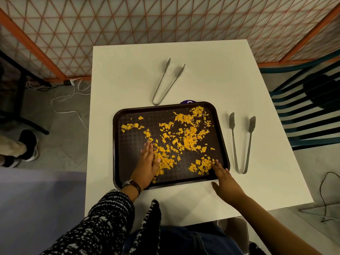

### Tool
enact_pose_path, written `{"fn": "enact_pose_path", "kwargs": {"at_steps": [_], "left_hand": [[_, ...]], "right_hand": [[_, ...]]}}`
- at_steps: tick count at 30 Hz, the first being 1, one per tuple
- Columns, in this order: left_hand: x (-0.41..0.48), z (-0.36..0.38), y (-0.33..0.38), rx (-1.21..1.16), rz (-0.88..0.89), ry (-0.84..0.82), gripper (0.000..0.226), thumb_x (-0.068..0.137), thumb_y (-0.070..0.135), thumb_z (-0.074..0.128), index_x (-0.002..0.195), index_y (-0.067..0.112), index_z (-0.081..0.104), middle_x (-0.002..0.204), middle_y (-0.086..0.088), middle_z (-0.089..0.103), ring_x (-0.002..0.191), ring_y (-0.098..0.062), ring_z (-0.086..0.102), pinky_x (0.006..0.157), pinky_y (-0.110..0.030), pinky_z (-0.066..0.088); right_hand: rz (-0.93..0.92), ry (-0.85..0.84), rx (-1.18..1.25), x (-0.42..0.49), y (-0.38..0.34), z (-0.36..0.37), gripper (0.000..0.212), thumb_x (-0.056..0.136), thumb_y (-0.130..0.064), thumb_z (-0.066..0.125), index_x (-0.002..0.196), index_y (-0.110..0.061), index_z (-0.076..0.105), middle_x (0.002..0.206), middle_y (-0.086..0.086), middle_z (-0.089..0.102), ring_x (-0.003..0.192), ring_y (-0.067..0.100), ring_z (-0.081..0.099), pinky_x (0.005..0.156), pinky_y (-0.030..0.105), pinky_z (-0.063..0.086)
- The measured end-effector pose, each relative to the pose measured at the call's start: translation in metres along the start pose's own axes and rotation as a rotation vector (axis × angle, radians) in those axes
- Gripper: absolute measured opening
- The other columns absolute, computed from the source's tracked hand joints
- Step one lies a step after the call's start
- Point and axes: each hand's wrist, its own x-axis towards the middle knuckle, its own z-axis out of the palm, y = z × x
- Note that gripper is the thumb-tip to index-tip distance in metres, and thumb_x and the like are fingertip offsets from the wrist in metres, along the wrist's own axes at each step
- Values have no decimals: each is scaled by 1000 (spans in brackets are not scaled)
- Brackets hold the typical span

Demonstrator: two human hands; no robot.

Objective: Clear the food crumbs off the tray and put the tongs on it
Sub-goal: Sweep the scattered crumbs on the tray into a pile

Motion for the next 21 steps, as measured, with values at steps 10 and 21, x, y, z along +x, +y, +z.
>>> {"fn": "enact_pose_path", "kwargs": {"at_steps": [10,21], "left_hand": [[44,-36,-26,151,-177,132,71,96,41,31,146,4,-4,155,-12,-14,143,-24,-15,116,-36,-7],[37,-20,8,-74,59,168,47,95,12,43,141,17,34,147,-7,37,117,-21,54,100,-31,46]], "right_hand": [[6,3,7,0,-1,-1,72,94,-19,51,149,-14,6,159,7,-2,146,21,8,113,26,-2],[7,12,-2,0,-1,1,72,94,-20,51,149,-14,5,159,5,-2,146,18,7,112,24,-3]]}}
